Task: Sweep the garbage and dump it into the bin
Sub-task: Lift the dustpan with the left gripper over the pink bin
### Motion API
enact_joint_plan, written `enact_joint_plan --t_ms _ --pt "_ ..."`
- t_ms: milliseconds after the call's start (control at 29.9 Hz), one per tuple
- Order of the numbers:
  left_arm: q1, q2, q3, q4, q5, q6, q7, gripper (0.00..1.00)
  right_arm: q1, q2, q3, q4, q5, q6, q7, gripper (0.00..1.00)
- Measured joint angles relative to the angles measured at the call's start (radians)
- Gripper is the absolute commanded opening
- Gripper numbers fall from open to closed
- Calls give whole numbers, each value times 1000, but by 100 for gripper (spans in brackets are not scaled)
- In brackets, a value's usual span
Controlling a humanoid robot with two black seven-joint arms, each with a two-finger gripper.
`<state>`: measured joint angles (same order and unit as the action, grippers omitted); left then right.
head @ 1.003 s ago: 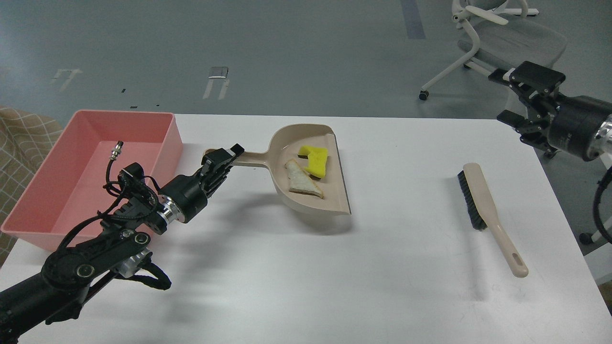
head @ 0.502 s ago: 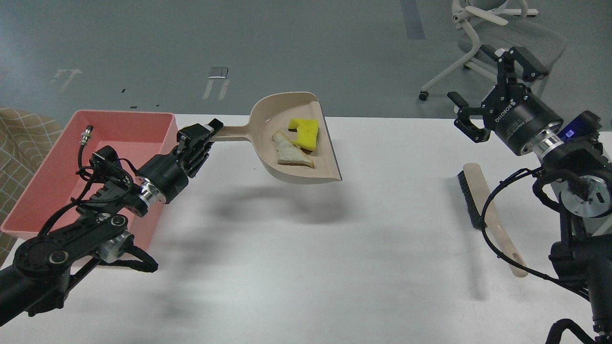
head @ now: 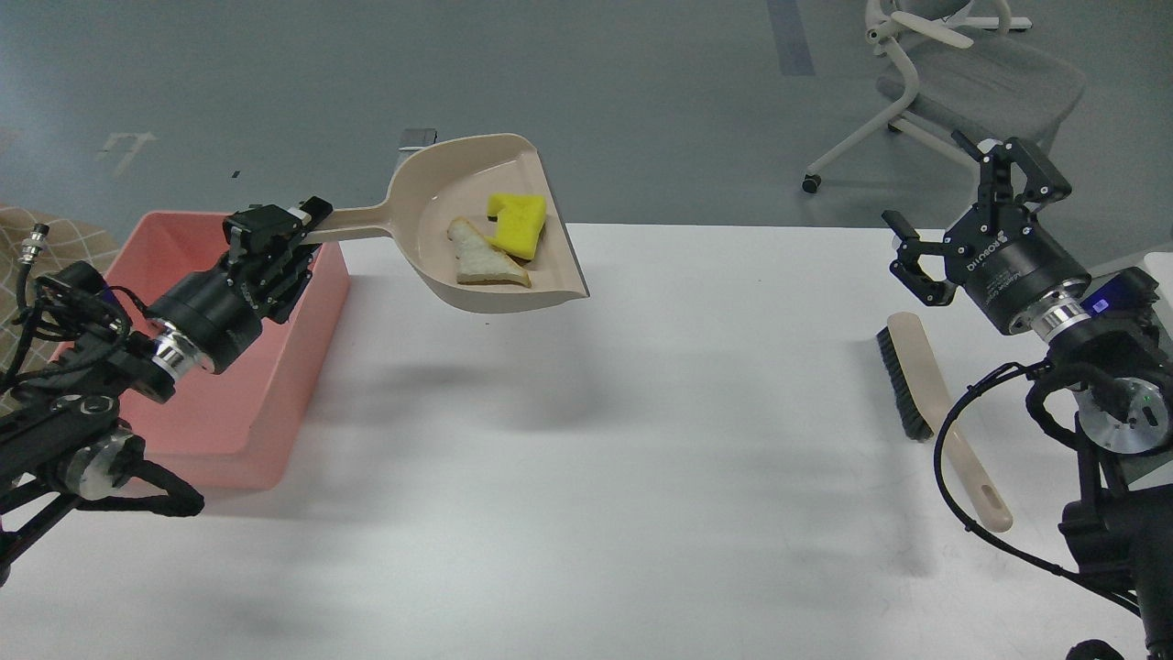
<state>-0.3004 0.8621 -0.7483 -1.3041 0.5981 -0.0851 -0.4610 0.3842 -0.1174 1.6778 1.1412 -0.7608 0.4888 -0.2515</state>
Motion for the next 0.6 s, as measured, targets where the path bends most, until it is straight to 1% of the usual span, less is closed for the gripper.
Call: enact_joint_plan --t_ms 268,602 --pt "215 44 -231 0 -16 -87 0 21 -4 -1 -1 0 0 0 0 100" --pt "413 115 -455 5 -17 -187 0 21 -4 -2 -1 -15 0 0 0 100"
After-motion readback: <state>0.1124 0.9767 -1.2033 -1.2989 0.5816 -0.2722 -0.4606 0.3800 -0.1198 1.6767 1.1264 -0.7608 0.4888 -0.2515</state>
